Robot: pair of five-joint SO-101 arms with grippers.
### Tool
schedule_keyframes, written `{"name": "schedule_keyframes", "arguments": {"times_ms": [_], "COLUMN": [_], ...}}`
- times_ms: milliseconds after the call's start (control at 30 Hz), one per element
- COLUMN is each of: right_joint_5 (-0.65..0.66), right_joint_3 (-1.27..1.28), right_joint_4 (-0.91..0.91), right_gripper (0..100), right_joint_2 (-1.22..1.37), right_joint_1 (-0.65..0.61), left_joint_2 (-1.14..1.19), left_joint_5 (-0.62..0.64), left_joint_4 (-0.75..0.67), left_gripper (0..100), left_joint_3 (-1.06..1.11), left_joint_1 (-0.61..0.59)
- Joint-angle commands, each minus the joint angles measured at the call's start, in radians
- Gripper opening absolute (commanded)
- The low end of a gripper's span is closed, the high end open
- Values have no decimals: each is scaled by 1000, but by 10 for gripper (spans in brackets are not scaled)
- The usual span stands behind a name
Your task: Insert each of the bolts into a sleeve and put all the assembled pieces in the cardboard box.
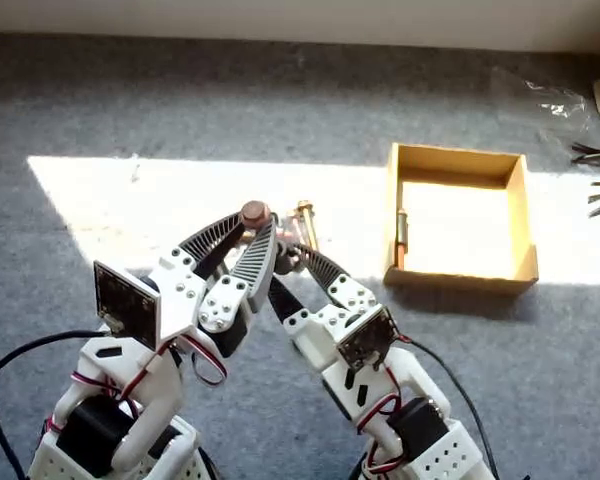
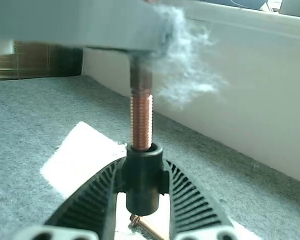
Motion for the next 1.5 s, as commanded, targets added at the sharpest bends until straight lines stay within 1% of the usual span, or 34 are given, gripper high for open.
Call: {"name": "schedule_keyframes", "arguments": {"times_ms": [0,1033,1100,1233,1467], "right_joint_5": [8,8,8,8,8], "right_joint_3": [-21,-19,-19,-19,-19], "right_joint_4": [-41,-38,-38,-38,-38], "right_gripper": [5,5,5,5,5], "right_joint_2": [-13,-13,-13,-13,-13], "right_joint_1": [-21,-22,-21,-19,-19], "left_joint_2": [1,1,1,1,1], "left_joint_5": [3,-2,-26,-31,-32], "left_joint_4": [-2,-2,-2,-2,-2], "left_gripper": [6,11,40,103,116], "left_joint_3": [24,81,82,101,108], "left_joint_1": [8,-7,-22,-27,-28]}}
